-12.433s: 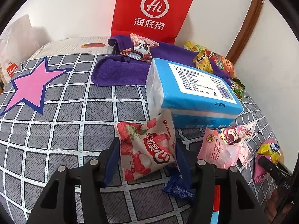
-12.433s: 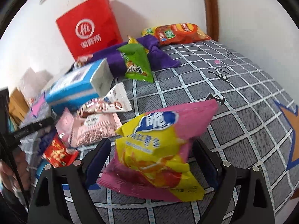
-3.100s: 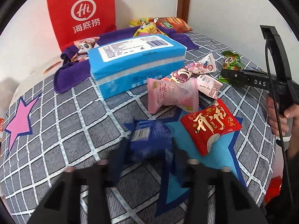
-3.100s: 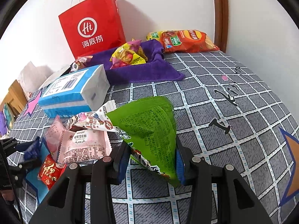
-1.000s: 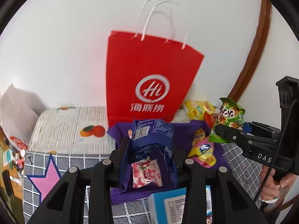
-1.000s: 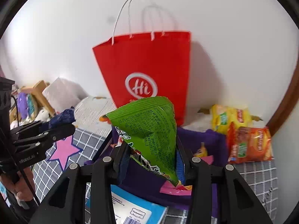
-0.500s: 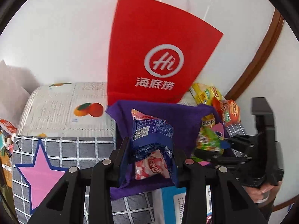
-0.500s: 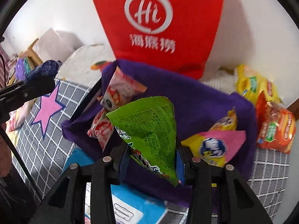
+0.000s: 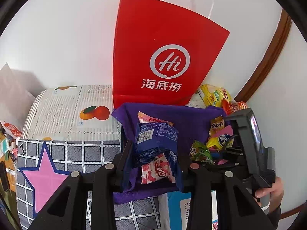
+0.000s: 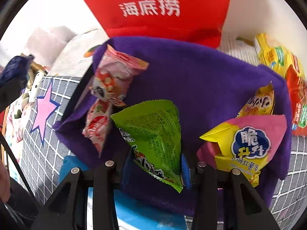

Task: Organize snacks
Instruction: 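Lower both packets onto the towel and open both tools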

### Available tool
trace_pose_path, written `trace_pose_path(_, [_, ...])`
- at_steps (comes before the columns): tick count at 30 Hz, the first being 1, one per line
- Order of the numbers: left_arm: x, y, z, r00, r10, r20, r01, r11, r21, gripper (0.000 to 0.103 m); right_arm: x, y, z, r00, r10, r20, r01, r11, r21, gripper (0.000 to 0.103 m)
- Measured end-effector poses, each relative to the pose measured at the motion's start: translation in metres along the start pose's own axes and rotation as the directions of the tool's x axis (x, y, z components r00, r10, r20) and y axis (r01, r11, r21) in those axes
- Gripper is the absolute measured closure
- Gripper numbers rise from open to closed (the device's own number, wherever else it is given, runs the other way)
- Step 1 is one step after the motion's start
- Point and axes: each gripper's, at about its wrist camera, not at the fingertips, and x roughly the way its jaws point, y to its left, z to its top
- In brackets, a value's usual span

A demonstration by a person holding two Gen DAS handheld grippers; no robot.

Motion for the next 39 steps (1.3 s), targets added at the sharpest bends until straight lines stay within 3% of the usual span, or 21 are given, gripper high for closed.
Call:
trace_pose_path(6, [0.001,-0.001,0.000,1.000,0.002,0.002,-0.002,1.000,-0.004,0.068,0.006,0.001,-0.001,0.999,0.024,-0.022,-0.024,1.000,-0.014,0.054])
trace_pose_path(11, [0.004,-0.005,-0.003,1.000,0.004,-0.003,-0.004,1.000,0.002,0.068,0.000,0.001,0.000,1.000,-0.016,0.012,0.016,1.000,0.010,0.033])
trace_pose_path(14, [0.008,-0.008,-0.004,1.000,0.000,-0.006,0.000,1.000,0.004,0.068,-0.016,-0.003,-0.001,0.999,-0.014,0.035,0.014,1.000,0.024,0.033])
trace_pose_path(19, [0.023,-0.017,-0.009,1.000,-0.018,-0.015,0.018,1.000,0.009,0.068,-0.064,-0.004,-0.002,0.989,-0.030,0.147,0.027,0.999,0.022,0.033])
trace_pose_path(26, [0.062,-0.032,-0.021,0.994,-0.060,-0.095,0.063,0.998,0.026,0.068,-0.124,-0.011,-0.010,0.949,-0.100,0.298,0.103,0.995,0.004,0.033])
trace_pose_path(35, [0.094,-0.035,-0.036,0.974,-0.106,-0.199,0.106,0.994,-0.013,0.065,-0.142,-0.021,-0.018,0.940,-0.091,0.330,0.086,0.996,0.028,0.033])
trace_pose_path(39, [0.089,-0.036,-0.033,0.974,-0.121,-0.192,0.119,0.993,-0.019,0.052,-0.137,-0.011,-0.019,0.941,-0.087,0.326,0.094,0.996,-0.005,0.033])
